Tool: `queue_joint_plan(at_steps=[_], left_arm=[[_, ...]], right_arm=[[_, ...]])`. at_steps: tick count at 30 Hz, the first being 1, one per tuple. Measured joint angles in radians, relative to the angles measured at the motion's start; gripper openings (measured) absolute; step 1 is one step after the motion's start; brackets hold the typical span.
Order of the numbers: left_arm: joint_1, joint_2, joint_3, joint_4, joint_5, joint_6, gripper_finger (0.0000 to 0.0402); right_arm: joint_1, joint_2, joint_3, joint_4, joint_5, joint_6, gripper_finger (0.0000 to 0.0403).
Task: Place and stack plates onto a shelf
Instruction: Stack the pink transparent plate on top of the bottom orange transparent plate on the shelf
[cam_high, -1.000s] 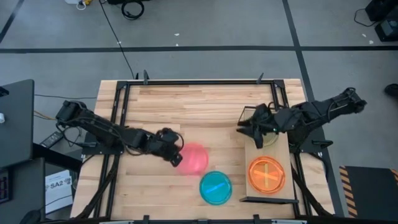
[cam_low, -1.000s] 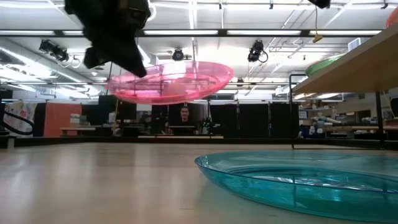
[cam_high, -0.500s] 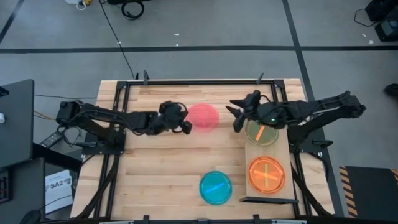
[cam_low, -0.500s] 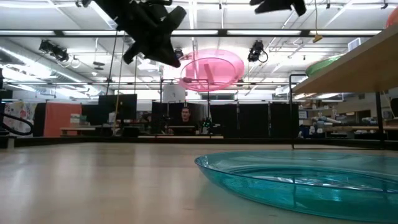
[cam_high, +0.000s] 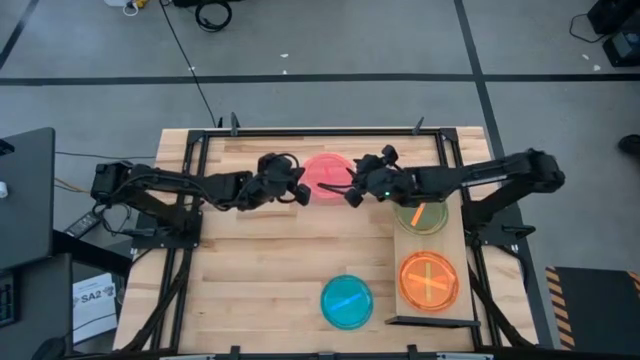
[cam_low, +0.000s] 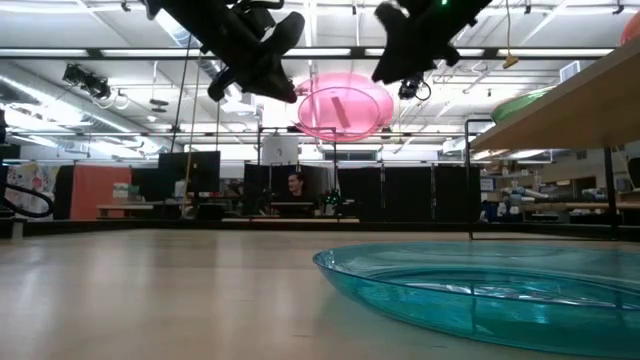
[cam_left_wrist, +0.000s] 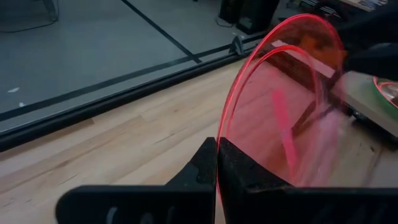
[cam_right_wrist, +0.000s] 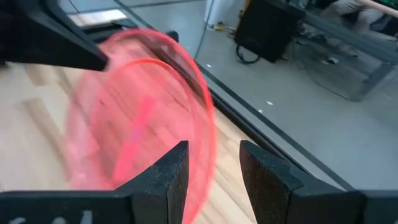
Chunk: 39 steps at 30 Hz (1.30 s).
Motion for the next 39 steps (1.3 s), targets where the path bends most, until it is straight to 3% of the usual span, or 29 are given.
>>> queue_joint_plan(at_steps=[12,25,39], left_arm=[[-0.022,0.0,0.0,-0.002,0.003,0.002,0.0006],[-0.022,0.0,0.0,-0.003,0.001,0.001,0.0006],[-0.022,0.001,0.0,-0.003,0.003,-0.001,0.0007]], right_arm=[[-0.055,0.039,0.0,0.032,-0.037,0.0,0.0136],[-0.068,0.042,0.0,0.048,-0.112,0.0,0.0012],[-0.068,0.042,0.0,0.049,-0.112,0.0,0.0006]])
